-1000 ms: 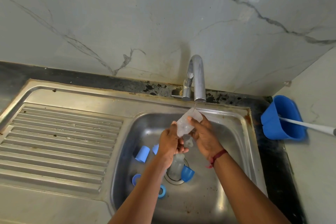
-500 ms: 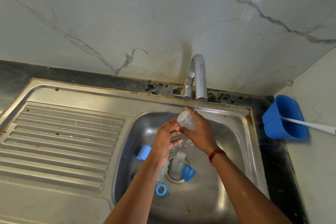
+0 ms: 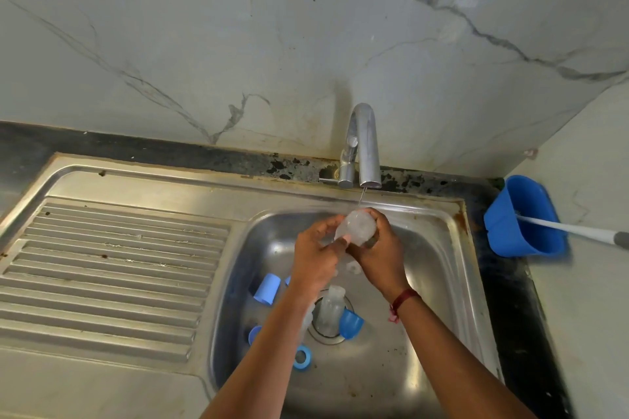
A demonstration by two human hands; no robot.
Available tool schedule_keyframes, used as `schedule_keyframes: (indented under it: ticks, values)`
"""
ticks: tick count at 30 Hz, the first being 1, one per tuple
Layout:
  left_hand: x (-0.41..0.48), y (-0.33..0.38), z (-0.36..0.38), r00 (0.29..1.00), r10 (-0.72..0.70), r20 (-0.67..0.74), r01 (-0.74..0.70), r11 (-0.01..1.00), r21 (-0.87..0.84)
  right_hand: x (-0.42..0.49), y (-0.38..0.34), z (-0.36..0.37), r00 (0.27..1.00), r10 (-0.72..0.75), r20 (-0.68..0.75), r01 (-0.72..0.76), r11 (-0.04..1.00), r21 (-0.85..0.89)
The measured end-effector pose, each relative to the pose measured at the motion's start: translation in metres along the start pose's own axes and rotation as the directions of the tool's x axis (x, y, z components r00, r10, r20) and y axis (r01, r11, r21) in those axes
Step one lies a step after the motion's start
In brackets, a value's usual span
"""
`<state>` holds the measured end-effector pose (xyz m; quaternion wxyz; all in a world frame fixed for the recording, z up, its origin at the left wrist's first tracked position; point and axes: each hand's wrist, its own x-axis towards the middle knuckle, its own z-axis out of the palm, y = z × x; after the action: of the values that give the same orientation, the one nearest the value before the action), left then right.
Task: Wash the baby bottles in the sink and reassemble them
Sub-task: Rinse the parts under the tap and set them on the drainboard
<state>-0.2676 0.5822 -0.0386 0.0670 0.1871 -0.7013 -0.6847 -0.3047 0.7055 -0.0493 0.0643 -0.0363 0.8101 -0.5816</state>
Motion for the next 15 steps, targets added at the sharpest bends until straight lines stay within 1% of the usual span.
schedule_keyframes:
  ticks: [1, 3, 4, 6, 7, 9, 12, 15]
  values:
    - [0.002, -0.001, -0.004, 0.998, -0.045, -0.041, 0.044, 0.998, -0.041, 0.001, -0.001, 0.001, 0.999, 0.038, -0.007, -0.038, 0.999, -0.018]
    - [0.006, -0.007, -0.011, 0.983, -0.14, -0.12, 0.129, 0.987, -0.093, 0.003, -0.002, 0.004, 0.998, 0.049, 0.029, -0.047, 0.996, -0.074]
    - [0.008, -0.008, -0.015, 0.975, -0.175, -0.136, 0.163, 0.982, -0.09, 0.003, -0.001, 0.006, 0.998, 0.043, 0.042, -0.04, 0.996, -0.076]
    - [0.009, -0.012, -0.021, 0.962, -0.223, -0.155, 0.212, 0.974, -0.086, 0.004, 0.0, 0.01, 0.999, 0.037, 0.007, -0.036, 0.997, -0.074]
    - [0.009, -0.014, -0.022, 0.959, -0.233, -0.16, 0.22, 0.971, -0.094, 0.004, 0.0, 0.011, 1.0, 0.03, -0.003, -0.03, 0.995, -0.09]
    - [0.009, -0.015, -0.024, 0.958, -0.235, -0.163, 0.219, 0.97, -0.107, 0.004, 0.0, 0.014, 0.999, 0.008, 0.038, -0.003, 0.992, -0.123]
    - [0.009, -0.016, -0.024, 0.955, -0.246, -0.166, 0.226, 0.965, -0.129, 0.003, 0.003, 0.016, 1.0, 0.005, -0.02, -0.008, 0.99, -0.141]
    - [0.009, -0.018, -0.026, 0.96, -0.234, -0.156, 0.22, 0.97, -0.106, -0.002, 0.007, 0.015, 1.0, -0.02, 0.016, 0.022, 0.99, -0.141]
